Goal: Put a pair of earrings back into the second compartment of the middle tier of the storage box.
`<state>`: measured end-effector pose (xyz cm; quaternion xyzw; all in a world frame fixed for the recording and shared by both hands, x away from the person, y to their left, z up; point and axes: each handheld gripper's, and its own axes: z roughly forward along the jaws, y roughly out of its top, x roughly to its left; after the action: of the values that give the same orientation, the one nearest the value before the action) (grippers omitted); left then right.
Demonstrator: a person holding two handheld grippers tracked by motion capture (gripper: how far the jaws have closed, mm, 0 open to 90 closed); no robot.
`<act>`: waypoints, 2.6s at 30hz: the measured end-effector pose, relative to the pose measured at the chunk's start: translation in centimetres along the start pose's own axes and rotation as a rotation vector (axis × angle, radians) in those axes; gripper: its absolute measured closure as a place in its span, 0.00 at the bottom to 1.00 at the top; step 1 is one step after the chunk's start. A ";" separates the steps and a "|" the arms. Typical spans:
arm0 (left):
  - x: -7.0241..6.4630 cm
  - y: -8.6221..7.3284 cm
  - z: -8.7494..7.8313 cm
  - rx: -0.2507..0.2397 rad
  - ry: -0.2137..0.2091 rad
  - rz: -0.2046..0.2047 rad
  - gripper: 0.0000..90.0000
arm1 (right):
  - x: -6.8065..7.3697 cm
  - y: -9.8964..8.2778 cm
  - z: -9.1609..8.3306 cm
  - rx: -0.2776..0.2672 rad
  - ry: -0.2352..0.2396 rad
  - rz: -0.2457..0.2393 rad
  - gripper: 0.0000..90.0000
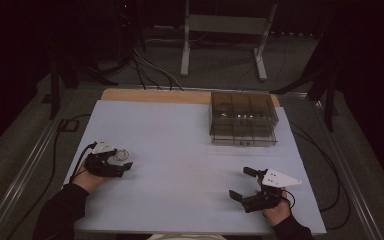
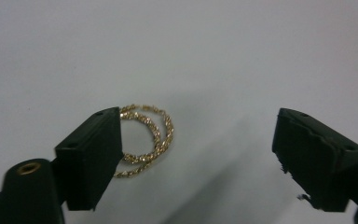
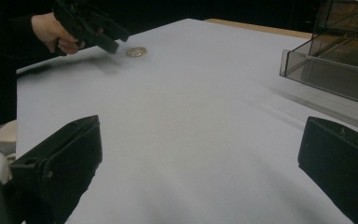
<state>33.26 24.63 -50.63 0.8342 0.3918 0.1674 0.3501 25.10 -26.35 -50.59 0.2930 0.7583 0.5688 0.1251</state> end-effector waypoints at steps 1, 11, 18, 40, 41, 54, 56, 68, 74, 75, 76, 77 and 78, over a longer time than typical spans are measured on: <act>-0.1 0.0 0.2 0.011 0.004 0.013 0.27 | 0.0 0.0 0.0 0.000 0.000 0.001 0.00; 0.1 -0.1 1.4 0.046 0.042 0.086 0.64 | 0.0 0.0 0.0 0.003 -0.002 0.004 0.00; 0.6 -0.1 1.8 0.060 0.031 0.057 0.74 | -0.1 -0.1 0.0 0.005 -0.004 0.006 0.00; 2.5 0.2 0.0 -0.023 0.009 -0.060 0.97 | -0.1 -0.1 0.0 0.010 -0.004 0.005 0.00; 2.5 0.2 0.0 -0.023 0.013 -0.056 0.97 | -0.1 -0.1 0.1 0.010 -0.004 0.006 0.00; 2.0 1.2 -1.2 -0.071 0.001 -0.045 0.97 | 0.0 0.0 0.0 0.009 -0.004 0.004 0.00; 1.6 1.5 -1.2 -0.076 -0.011 -0.036 0.97 | 0.0 -0.1 0.0 0.010 -0.003 0.003 0.00; -1.2 4.4 -0.5 -0.109 -0.111 0.030 0.97 | 0.0 -0.1 0.0 0.009 -0.004 0.001 0.00; -2.9 5.8 0.5 -0.115 -0.169 0.074 0.97 | 0.0 -0.1 0.0 0.009 -0.002 0.003 0.00; -3.1 6.0 0.7 -0.114 -0.181 0.084 0.97 | 0.0 0.0 0.0 0.008 -0.002 0.003 0.00; -3.3 6.1 0.8 -0.115 -0.193 0.088 0.97 | 0.0 0.0 0.0 0.007 -0.001 0.004 0.00; -3.6 6.3 1.0 -0.115 -0.200 0.093 0.97 | 0.0 -0.1 0.0 0.008 0.000 0.004 0.00; -3.8 6.5 1.2 -0.112 -0.206 0.103 0.97 | 0.0 -0.1 0.1 0.009 -0.001 0.002 0.00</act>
<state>34.98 18.25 -46.82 0.8452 0.3002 0.1204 0.4254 25.07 -26.28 -50.66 0.2946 0.7604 0.5654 0.1236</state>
